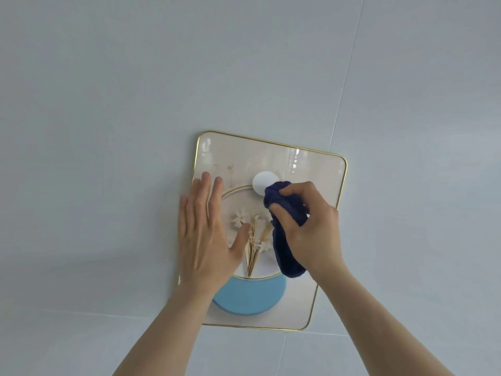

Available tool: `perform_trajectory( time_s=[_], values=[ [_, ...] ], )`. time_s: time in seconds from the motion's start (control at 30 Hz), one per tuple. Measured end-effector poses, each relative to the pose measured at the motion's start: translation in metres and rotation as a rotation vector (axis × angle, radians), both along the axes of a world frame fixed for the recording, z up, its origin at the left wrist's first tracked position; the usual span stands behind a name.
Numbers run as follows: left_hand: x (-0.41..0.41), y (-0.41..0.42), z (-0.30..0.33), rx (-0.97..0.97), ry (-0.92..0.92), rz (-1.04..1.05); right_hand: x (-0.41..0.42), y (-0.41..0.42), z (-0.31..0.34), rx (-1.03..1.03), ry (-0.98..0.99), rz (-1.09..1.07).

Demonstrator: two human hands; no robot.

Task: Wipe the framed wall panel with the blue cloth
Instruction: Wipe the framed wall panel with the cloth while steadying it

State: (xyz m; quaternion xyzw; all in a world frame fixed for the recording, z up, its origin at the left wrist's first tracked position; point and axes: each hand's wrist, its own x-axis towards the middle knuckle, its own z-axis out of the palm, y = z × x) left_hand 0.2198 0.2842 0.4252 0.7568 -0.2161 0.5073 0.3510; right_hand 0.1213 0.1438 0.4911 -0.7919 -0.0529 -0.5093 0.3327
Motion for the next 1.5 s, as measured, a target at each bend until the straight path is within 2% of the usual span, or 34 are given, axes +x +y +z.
perform_trajectory(
  time_s=[0.13, 0.27, 0.5, 0.6, 0.93, 1.1, 1.3, 1.4, 1.5],
  values=[
    [0.025, 0.025, -0.007, -0.001, 0.057, 0.049, 0.037, 0.021, 0.003, -0.512, -0.356, -0.167],
    [0.044, 0.029, -0.024, 0.043, 0.126, 0.049, 0.079, 0.019, -0.012, -0.885, -0.330, -0.218],
    [0.066, 0.026, -0.038, 0.029, 0.033, -0.007, 0.094, 0.012, -0.026, -1.097, -0.187, -0.181],
    [0.072, 0.026, -0.040, 0.038, 0.021, -0.029, 0.100, 0.011, -0.013, -1.204, -0.208, -0.225],
    [0.074, 0.029, -0.040, 0.042, 0.022, -0.039, 0.128, 0.044, 0.028, -1.143, -0.361, -0.271],
    [0.072, 0.031, -0.040, 0.042, 0.032, -0.058, 0.125, 0.024, 0.024, -0.736, -0.489, -0.415],
    [0.074, 0.029, -0.040, 0.046, 0.031, -0.043, 0.135, 0.055, 0.016, -0.512, -0.494, -0.389],
    [0.072, 0.029, -0.041, 0.049, 0.032, -0.038, 0.142, 0.062, 0.014, -0.538, -0.481, -0.327],
    [0.072, 0.027, -0.040, 0.036, 0.022, -0.040, 0.140, 0.051, 0.015, -0.679, -0.455, -0.281]
  ],
)
